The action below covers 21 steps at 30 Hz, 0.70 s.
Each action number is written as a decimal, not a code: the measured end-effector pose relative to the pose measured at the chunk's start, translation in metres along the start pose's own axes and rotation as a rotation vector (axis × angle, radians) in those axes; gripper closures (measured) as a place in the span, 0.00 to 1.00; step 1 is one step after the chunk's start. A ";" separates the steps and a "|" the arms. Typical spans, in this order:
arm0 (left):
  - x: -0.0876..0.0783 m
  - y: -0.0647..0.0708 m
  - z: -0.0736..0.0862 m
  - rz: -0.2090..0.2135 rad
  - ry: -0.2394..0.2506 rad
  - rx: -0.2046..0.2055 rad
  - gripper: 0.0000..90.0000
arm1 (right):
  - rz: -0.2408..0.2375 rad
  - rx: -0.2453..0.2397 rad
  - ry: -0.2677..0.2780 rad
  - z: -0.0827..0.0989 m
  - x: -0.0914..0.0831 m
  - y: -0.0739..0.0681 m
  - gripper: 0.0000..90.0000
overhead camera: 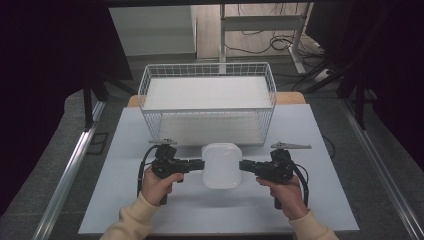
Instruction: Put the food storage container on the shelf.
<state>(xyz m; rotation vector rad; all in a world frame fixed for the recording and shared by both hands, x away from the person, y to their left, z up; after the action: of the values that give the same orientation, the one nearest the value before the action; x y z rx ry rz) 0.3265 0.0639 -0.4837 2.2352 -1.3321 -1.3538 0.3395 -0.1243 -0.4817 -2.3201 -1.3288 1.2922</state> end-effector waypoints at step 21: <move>-0.039 0.022 -0.046 -0.042 0.069 0.091 0.89 | 0.032 -0.101 0.067 -0.053 -0.028 -0.024 0.88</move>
<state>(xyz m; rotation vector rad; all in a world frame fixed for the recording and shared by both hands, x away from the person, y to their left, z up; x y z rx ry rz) 0.3438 0.0698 -0.4221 2.3587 -1.3561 -1.2411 0.3582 -0.1185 -0.4198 -2.4391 -1.3712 1.1709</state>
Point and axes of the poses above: each handheld gripper's, and its own axes: x roughly forward along the jaws, z roughly out of its underside, y roughly to its right, the point moved 9 cm from there along x, roughly forward along the jaws, and after that the axes turned 12 degrees about -y, right-handed, at the moved point
